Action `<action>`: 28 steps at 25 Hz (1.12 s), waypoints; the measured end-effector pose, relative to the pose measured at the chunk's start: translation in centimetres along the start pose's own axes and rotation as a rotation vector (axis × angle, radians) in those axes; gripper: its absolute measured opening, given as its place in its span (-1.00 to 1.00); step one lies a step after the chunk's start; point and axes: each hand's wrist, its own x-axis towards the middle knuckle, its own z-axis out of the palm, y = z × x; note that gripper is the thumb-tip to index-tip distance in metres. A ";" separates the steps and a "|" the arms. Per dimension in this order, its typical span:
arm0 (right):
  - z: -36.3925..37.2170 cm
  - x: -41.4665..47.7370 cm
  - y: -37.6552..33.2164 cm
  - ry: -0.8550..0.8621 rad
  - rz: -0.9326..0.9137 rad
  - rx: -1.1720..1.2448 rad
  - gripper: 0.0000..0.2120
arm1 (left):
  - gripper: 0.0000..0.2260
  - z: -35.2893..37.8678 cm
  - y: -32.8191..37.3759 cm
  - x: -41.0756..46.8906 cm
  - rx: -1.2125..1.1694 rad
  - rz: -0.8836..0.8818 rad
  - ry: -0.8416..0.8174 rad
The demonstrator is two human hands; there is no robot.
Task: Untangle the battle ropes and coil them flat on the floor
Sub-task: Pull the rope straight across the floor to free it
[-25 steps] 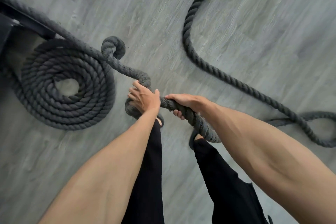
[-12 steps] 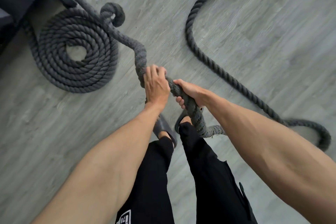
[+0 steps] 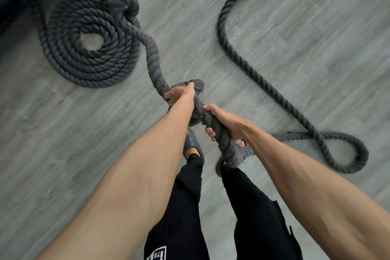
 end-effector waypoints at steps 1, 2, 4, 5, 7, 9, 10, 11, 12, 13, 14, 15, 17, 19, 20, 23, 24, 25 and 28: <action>0.2 -0.1 1.0 -0.023 -0.002 0.008 -0.53 | -0.31 -0.2 -1.0 0.2 -0.035 -0.004 -0.022; 0.4 -0.3 1.8 -0.045 -0.005 0.015 -0.53 | -0.36 -0.4 -1.9 0.0 -0.029 -0.010 -0.063; 0.4 -0.6 3.2 -0.080 -0.014 0.041 -0.50 | -0.44 -0.3 -3.7 -0.3 -0.012 -0.048 -0.123; 0.1 -0.8 4.0 -0.092 -0.021 0.061 -0.50 | -0.51 -0.2 -4.4 -0.6 -0.037 -0.077 -0.145; -0.9 -1.5 5.4 -0.088 -0.041 0.082 -0.51 | -0.59 0.4 -5.9 -1.0 -0.118 -0.151 -0.250; -2.5 -2.7 7.1 -0.076 -0.064 0.092 -0.53 | -0.68 1.0 -7.5 -2.6 -0.204 -0.193 -0.317; -3.7 -3.6 8.3 -0.074 -0.068 0.093 -0.54 | -0.73 1.5 -8.8 -4.4 -0.260 -0.198 -0.349; -4.9 -4.7 9.6 -0.081 -0.068 0.098 -0.54 | -0.76 2.2 -10.2 -6.2 -0.299 -0.207 -0.369; -6.1 -5.8 10.9 -0.101 -0.067 0.101 -0.55 | -0.78 2.9 -11.6 -8.3 -0.331 -0.205 -0.402; -7.4 -7.1 12.4 -0.126 -0.065 0.101 -0.54 | -0.78 3.9 -13.4 -10.1 -0.329 -0.179 -0.388; -8.6 -8.5 14.1 -0.153 -0.050 0.108 -0.53 | -0.78 4.8 -15.3 -11.6 -0.318 -0.136 -0.365; -10.2 -9.9 16.2 -0.169 -0.026 0.102 -0.49 | -0.79 5.7 -17.5 -13.8 -0.266 -0.083 -0.333; -13.3 -11.9 19.9 -0.146 0.043 0.027 -0.38 | -0.77 7.2 -21.9 -16.8 -0.122 0.033 -0.262; -15.8 -13.3 22.3 -0.047 0.063 -0.037 -0.42 | -0.75 7.3 -25.7 -19.3 0.011 0.148 -0.195; -16.7 -13.9 22.3 0.022 0.022 -0.005 -0.51 | -0.75 6.9 -27.4 -20.1 0.063 0.208 -0.158; -17.5 -14.3 19.2 0.222 -0.114 0.055 -0.58 | -0.71 5.2 -30.5 -21.4 0.161 0.318 -0.041; -16.6 -14.3 18.2 0.223 -0.130 0.002 -0.55 | -0.70 5.0 -31.4 -21.7 0.193 0.346 0.008; -15.0 -14.5 17.7 0.203 -0.147 -0.087 -0.50 | -0.69 4.6 -32.8 -22.5 0.221 0.374 0.063; -8.8 -14.9 18.0 0.142 -0.196 -0.363 -0.41 | -0.66 4.4 -38.3 -24.2 0.257 0.507 0.195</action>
